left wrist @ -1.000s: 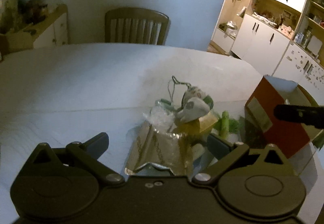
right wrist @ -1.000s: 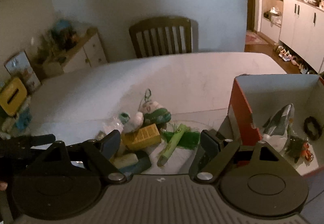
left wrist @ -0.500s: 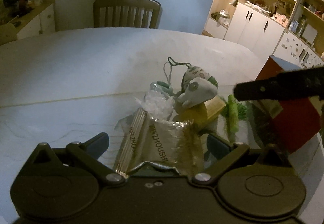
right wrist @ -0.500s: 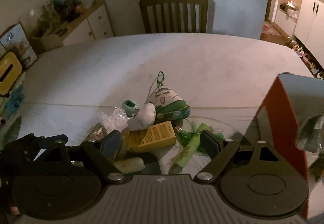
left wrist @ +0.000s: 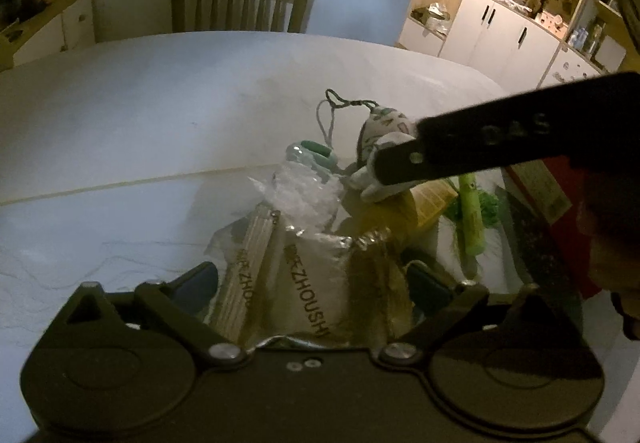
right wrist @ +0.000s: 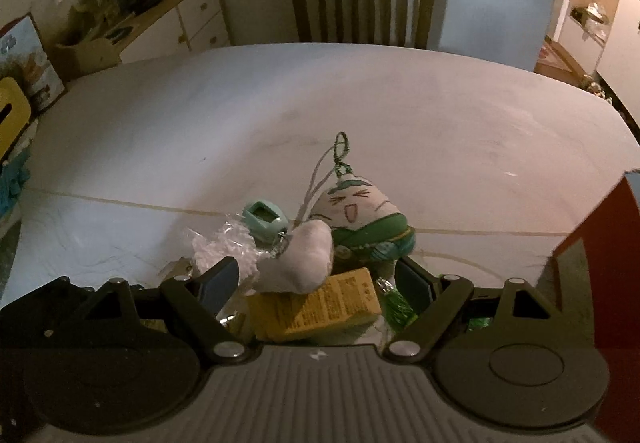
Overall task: Organize objects
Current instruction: 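Grasp the silver foil packet with the left gripper while the right gripper grasps the white plush item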
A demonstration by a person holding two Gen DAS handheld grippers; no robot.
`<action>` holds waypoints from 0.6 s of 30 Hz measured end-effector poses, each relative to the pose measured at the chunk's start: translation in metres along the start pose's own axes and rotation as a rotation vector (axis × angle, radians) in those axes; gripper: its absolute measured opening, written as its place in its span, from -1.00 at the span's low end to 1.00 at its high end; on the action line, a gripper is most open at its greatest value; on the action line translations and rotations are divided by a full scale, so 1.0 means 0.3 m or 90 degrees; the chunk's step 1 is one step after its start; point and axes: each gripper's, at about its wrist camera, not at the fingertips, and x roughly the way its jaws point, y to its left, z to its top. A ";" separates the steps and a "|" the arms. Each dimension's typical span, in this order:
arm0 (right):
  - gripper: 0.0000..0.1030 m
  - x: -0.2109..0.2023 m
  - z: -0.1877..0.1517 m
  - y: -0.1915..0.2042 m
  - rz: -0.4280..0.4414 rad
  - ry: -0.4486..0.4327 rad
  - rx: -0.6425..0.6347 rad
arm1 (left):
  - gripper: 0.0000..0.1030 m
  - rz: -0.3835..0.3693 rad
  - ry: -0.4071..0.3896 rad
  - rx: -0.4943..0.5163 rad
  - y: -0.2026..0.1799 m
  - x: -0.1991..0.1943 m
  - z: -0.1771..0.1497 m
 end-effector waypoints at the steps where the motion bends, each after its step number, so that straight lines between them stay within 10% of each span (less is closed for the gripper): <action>1: 0.62 0.007 0.001 0.001 0.000 0.003 0.000 | 0.82 -0.006 0.004 0.001 -0.001 0.005 0.000; 18: -0.20 0.036 0.005 0.024 -0.001 0.007 -0.008 | 0.31 0.011 -0.015 -0.006 -0.010 -0.016 -0.001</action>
